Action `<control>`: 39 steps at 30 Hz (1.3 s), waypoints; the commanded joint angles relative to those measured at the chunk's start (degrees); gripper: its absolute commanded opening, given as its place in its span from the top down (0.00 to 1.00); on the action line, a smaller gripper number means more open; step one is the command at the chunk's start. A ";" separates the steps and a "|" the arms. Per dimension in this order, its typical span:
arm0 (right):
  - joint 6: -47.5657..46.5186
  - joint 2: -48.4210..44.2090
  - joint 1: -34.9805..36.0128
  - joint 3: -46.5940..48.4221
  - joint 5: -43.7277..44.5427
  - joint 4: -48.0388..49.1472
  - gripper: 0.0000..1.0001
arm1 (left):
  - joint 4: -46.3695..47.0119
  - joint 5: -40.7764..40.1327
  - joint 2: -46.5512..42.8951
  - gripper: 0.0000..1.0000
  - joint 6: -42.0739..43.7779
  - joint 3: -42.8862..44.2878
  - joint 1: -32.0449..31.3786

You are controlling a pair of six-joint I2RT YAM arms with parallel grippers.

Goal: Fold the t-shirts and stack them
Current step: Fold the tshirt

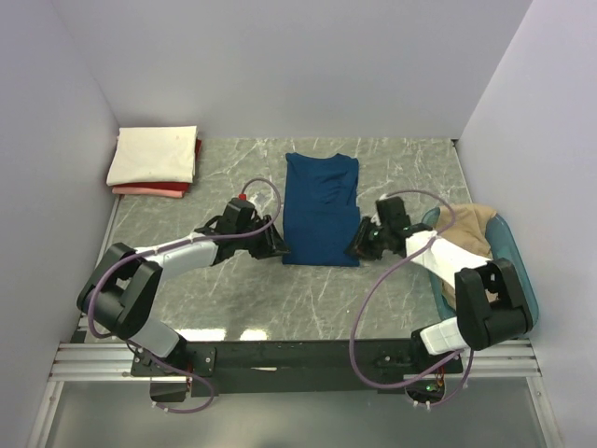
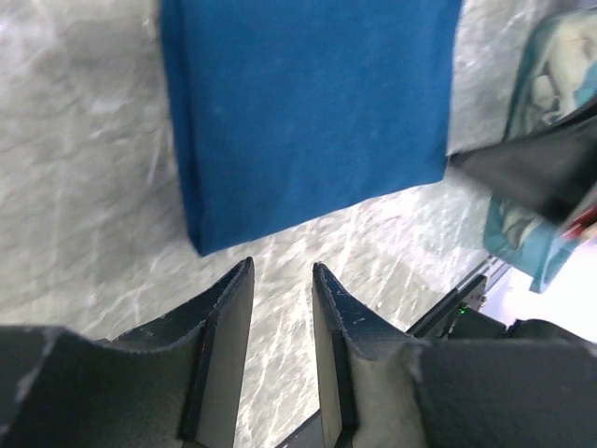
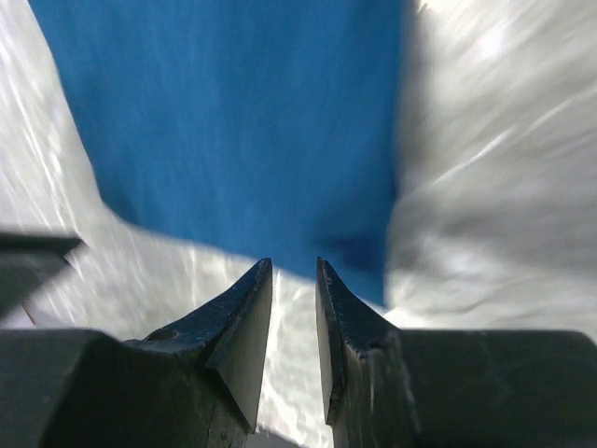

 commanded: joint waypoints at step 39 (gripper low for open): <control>2.78 -6.35 -1.89 -15.10 2.57 9.09 0.62 | 0.85 -6.24 2.60 0.51 0.76 -2.44 -1.17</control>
